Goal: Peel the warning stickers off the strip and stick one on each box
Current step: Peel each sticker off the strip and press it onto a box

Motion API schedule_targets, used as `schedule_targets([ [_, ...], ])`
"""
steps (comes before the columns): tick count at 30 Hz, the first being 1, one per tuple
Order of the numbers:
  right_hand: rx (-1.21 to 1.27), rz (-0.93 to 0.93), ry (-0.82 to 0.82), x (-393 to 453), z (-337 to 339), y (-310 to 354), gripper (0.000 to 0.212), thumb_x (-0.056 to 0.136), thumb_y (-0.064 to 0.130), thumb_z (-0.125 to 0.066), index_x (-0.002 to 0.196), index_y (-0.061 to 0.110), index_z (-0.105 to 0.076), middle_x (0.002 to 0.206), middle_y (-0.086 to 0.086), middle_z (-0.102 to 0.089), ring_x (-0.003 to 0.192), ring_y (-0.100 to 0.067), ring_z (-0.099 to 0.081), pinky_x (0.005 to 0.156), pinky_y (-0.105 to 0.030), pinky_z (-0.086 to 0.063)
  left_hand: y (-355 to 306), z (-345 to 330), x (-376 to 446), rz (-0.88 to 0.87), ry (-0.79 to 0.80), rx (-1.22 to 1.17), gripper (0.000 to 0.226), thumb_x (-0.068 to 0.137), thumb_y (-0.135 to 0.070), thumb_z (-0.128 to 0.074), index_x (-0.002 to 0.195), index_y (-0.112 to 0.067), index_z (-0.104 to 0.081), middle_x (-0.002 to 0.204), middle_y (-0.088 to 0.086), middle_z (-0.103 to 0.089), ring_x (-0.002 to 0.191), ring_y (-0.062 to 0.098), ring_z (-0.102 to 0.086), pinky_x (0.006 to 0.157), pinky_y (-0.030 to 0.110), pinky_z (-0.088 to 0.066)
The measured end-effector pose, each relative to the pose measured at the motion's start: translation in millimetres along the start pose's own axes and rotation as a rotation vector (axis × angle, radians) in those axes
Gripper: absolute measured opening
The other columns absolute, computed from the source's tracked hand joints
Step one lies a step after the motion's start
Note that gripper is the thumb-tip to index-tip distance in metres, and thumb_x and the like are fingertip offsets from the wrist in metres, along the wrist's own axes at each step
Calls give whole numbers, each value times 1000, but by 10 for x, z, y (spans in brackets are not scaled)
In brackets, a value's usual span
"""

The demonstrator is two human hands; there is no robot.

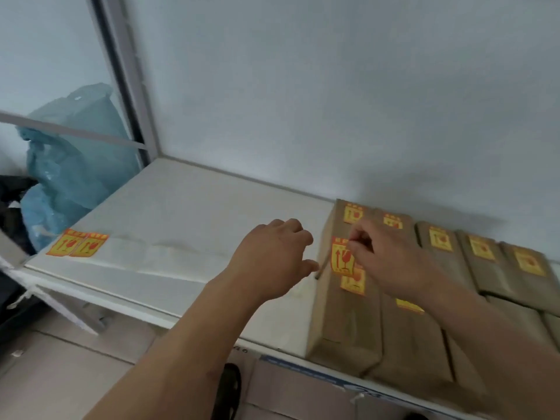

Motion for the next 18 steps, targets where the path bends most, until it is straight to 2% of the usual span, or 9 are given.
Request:
schedule_targets([
  [7, 100, -184, -94, -718, 555, -1100, 9, 97, 30, -51, 88, 31, -51, 82, 10, -62, 76, -6, -61, 61, -21, -41, -1089, -196, 328, -180, 12, -43, 43, 90, -52, -51, 125, -28, -55, 124, -8, -53, 116, 13, -47, 91, 30, -38],
  [14, 215, -347, -163, -1202, 849, -1972, 6, 96, 25, -54, 90, 26, -53, 86, 8, -62, 77, -3, -60, 60, -16, -40, -1978, -471, 522, -313, 110, -29, 48, 93, -54, -45, 133, -29, -47, 135, -7, -48, 125, 15, -42, 103, 36, -35],
  [18, 217, -385, -162, -1298, 902, -2359, 6, 96, 27, -55, 89, 28, -54, 85, 8, -64, 74, -3, -60, 60, -18, -39, -2393, -681, 538, -410, 173, 22, 49, 94, -54, -43, 135, -27, -47, 138, -5, -46, 128, 17, -40, 105, 38, -33],
])
Point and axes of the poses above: each hand's wrist, its own x-axis towards the middle knuckle, its own z-axis out of the back of the hand, y = z × x, the point moved 7 cm from there along x, towards the middle knuckle
